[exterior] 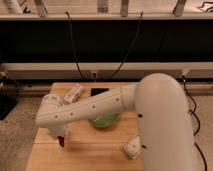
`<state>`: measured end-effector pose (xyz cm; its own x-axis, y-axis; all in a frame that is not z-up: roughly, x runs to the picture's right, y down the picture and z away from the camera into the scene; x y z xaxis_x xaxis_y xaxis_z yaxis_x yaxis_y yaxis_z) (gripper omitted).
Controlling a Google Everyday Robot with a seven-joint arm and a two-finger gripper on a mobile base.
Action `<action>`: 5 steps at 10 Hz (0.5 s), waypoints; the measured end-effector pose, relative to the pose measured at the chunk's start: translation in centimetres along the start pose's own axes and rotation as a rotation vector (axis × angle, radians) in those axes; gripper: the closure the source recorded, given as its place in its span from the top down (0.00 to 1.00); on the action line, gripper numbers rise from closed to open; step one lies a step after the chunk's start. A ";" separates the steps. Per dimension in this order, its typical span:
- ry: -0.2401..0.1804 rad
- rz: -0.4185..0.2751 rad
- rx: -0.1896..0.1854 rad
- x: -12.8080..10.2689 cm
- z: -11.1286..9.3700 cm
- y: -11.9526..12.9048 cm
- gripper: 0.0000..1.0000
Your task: Place the pepper on the white sponge
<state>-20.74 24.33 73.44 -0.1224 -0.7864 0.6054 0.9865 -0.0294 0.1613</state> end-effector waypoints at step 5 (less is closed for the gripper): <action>0.014 0.194 0.000 -3.4 -3.6 12.4 0.02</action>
<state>-7.74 24.41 70.54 0.0711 -0.7859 0.6143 0.9914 0.1234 0.0432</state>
